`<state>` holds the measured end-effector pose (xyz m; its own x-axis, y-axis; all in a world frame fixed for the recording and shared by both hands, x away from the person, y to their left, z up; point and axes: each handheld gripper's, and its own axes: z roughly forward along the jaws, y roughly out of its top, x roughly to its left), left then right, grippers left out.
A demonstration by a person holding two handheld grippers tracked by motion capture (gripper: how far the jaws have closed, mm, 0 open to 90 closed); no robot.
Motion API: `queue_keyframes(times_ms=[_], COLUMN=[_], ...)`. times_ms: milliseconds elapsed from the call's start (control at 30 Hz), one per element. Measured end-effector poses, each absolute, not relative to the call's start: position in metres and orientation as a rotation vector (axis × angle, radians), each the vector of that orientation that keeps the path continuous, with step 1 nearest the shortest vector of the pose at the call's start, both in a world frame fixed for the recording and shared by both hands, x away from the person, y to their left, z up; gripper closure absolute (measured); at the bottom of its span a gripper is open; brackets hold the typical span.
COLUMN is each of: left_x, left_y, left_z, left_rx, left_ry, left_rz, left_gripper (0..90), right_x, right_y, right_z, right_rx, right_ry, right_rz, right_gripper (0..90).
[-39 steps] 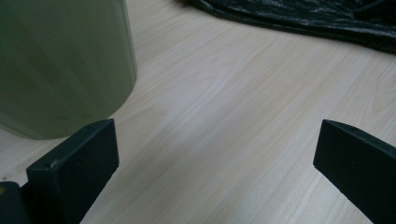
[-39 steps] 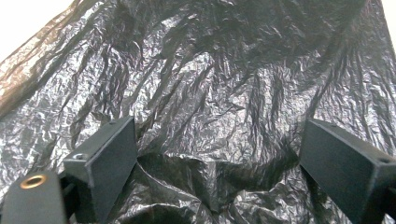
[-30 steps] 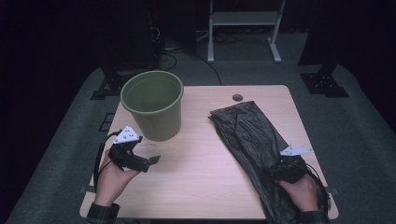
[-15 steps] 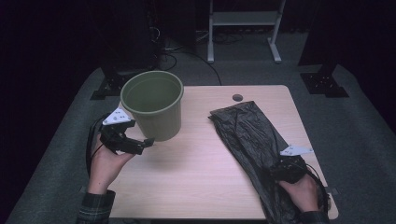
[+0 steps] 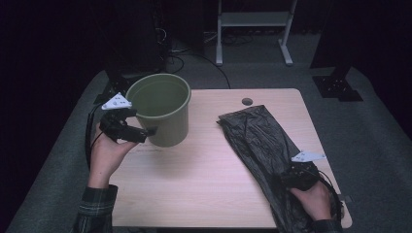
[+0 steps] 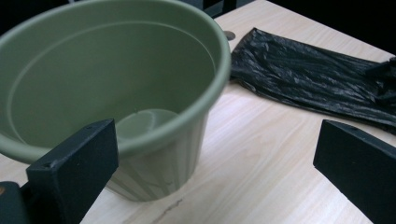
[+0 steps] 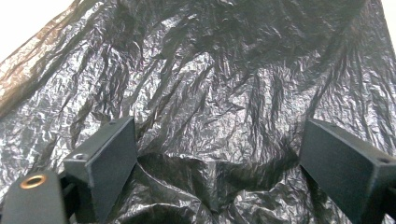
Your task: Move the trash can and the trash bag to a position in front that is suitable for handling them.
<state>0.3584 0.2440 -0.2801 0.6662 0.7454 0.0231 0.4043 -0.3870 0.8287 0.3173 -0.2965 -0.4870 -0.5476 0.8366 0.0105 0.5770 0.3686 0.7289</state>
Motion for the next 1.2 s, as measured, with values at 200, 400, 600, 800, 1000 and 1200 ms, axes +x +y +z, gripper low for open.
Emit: queue_keyframes(times_ms=[200,400,600,800,1000,1200], left_x=[0.373,0.388,0.404,0.417,0.428,0.435], left_y=[0.248,0.255,0.263,0.272,0.278,0.285], left_z=[-0.271,-0.268,-0.272,-0.275,-0.280,-0.285], left_rx=[2.017,2.019,2.031,2.025,2.032,2.034], left_ry=[0.912,0.944,0.973,1.024,1.073,1.108], left_rz=[0.518,0.538,0.589,0.607,0.610,0.604], left_gripper=[0.0,0.0,0.0,0.0,0.0,0.0], right_x=[0.317,0.317,0.317,0.317,0.317,0.317], right_y=[-0.297,-0.297,-0.297,-0.296,-0.296,-0.296], right_z=[-0.487,-0.487,-0.487,-0.487,-0.487,-0.487], right_rx=[1.236,1.235,1.235,1.236,1.236,1.236], right_ry=[2.273,2.273,2.273,2.273,2.271,2.273], right_rz=[0.991,0.991,0.991,0.992,0.993,0.992], right_gripper=[10.5,10.5,10.5,10.5,10.5,10.5])
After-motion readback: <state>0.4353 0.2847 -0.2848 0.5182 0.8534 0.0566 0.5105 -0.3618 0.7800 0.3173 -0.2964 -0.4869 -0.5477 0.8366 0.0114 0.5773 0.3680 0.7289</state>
